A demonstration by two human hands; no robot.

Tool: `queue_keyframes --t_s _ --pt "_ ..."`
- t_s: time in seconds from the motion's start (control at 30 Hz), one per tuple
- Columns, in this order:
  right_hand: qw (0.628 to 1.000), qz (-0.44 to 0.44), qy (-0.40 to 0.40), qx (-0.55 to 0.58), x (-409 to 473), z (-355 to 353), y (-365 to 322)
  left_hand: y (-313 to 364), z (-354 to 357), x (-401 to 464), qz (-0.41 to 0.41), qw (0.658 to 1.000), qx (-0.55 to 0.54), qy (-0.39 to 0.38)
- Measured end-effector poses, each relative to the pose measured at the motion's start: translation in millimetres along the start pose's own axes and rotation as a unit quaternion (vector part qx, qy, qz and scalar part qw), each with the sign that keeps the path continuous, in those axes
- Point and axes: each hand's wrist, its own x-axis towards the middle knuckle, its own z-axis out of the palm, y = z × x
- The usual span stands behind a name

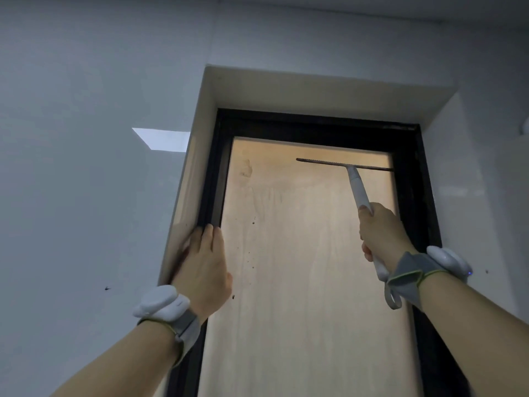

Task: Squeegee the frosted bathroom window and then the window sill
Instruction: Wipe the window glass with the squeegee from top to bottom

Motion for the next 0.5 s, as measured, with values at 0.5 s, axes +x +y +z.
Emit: queue_keyframes --t_s 0.5 --pt "0.996 -0.025 0.029 -0.079 38.0 -3.1 -22.8 -0.4 -4.9 1.9 -0.006 0.997 0.079 -0.005"
